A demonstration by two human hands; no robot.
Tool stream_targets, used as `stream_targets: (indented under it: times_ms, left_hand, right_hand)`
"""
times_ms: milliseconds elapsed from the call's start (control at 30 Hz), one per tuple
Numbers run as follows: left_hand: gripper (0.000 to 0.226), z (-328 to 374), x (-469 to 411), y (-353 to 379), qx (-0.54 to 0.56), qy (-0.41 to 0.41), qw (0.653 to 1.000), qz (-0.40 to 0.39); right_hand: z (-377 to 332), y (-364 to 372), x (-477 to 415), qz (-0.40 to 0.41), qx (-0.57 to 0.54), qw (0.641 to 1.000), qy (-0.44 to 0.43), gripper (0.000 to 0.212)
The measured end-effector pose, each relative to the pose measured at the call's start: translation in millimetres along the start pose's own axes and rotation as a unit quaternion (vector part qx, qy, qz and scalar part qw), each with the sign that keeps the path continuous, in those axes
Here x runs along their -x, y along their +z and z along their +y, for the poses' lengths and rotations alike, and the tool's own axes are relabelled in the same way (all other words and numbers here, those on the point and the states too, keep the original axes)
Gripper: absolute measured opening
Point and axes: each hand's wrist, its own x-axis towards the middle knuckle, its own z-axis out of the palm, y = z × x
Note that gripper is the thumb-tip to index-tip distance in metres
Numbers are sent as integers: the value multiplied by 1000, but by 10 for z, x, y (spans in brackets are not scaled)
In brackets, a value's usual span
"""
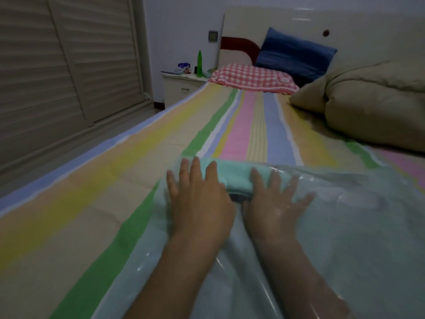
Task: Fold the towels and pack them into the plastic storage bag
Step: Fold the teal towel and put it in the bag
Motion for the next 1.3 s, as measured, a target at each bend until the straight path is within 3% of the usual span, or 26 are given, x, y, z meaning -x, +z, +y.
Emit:
stream_targets:
  times_ms: [167, 233, 367, 433, 533, 633, 733, 833, 867, 933, 1000, 1100, 1200, 1233, 1300]
  left_hand:
    - [52, 90, -619, 142, -19, 77, 994, -72]
    - [52, 77, -747, 229, -32, 120, 984, -129]
    - [55, 121, -785, 323, -39, 147, 966, -210]
    - [56, 149, -795, 323, -34, 146, 963, -223]
    - [56, 229, -805, 323, -12, 164, 959, -233]
    - [58, 308, -781, 341, -8, 173, 955, -241]
    - [59, 311, -776, 356, -7, 171, 953, -250]
    - [60, 300, -789, 351, 6, 169, 952, -254]
    - [60, 300, -795, 351, 11, 170, 951, -258]
    - [58, 293, -806, 365, 29, 173, 948, -267]
    - [53, 255, -804, 375, 79, 169, 950, -250]
    - [46, 122, -698, 266, 155, 125, 972, -124]
    - [45, -85, -355, 18, 122, 102, 986, -47]
    - [49, -168, -231, -60, 100, 104, 988, -46]
    - [64, -324, -46, -193, 51, 109, 992, -47]
  right_hand:
    - [45, -36, -17, -45, -39, 998, 22, 78]
    - [91, -41, -34, -39, -89, 995, -7, 76]
    - [98, 20, -82, -33, -88, 995, -43, 63]
    - [79, -29, -116, -31, -112, 990, -74, 67]
    - [-7, -111, -139, -18, -106, 975, -194, 78]
    - [-83, -131, -95, 31, -145, 963, -226, 63]
    - [-72, -131, -103, -103, -151, 961, -209, 67]
    - [-61, -100, -131, -126, -95, 943, -292, 98]
    - [-70, -131, -126, -120, -101, 941, -298, 102]
    - [-79, -68, -155, -42, -130, 942, -308, 83]
    - [-57, 17, -135, 1, -144, 944, -295, 60]
    - [-120, 140, -240, -34, -119, 948, -294, 53]
    - [-230, 93, -476, -29, -118, 950, -288, 35]
    - [-263, 44, -538, -4, -119, 956, -268, 36]
    - [-273, 26, -589, -31, -107, 980, -166, 60]
